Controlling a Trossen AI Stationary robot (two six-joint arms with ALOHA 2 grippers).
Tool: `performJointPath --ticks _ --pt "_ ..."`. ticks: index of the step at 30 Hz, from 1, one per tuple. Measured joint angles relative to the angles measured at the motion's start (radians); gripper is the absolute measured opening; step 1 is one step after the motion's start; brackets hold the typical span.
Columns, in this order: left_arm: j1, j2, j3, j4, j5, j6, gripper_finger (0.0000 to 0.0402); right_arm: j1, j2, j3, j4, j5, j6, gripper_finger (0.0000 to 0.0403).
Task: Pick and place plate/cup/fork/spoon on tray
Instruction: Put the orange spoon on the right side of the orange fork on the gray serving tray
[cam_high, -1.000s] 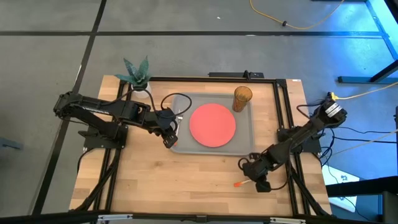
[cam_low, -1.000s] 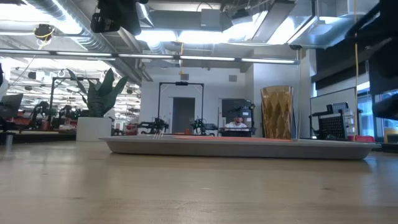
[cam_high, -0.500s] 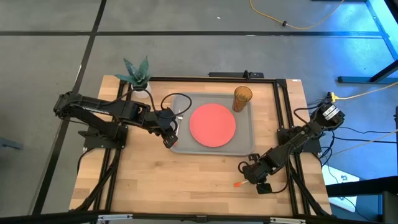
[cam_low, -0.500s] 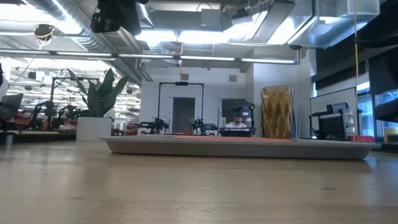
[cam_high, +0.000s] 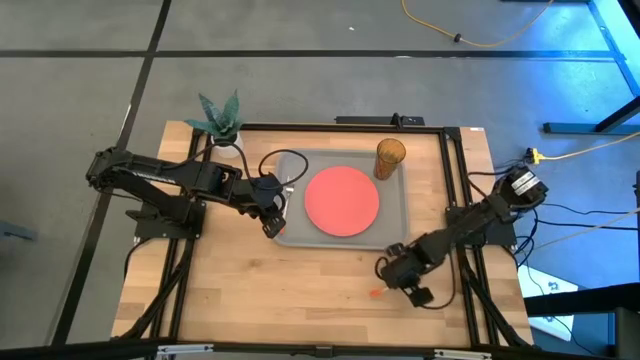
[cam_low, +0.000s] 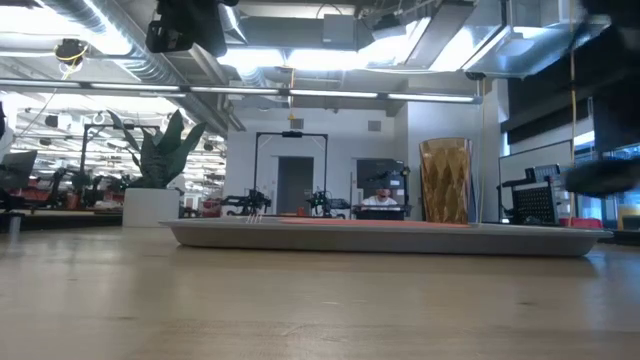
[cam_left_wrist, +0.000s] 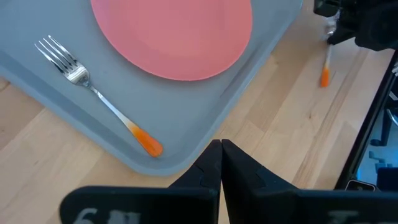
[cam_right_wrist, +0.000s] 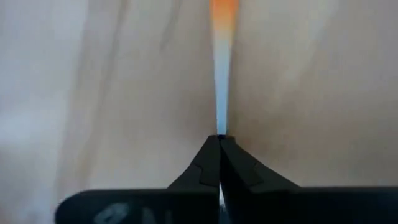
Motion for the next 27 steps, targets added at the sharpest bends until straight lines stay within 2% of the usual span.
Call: performJointPath --ticks 7,13,20,27 --pt "0.0 0.0 0.0 0.0 0.0 0.006 0.0 -0.111 0.014 0.08 -0.001 -0.015 -0.255 0.0002" --pt "-0.001 0.0 0.0 0.0 0.01 0.048 0.0 -0.202 0.134 0.162 -0.008 -0.05 -0.449 0.0001" --pt "-0.001 0.0 0.0 0.0 0.011 0.056 0.0 -0.223 0.191 0.236 -0.018 -0.053 -0.455 0.0" --pt "-0.001 0.0 0.0 0.0 0.011 0.056 0.0 -0.237 0.188 0.288 -0.135 -0.053 -0.424 0.0"
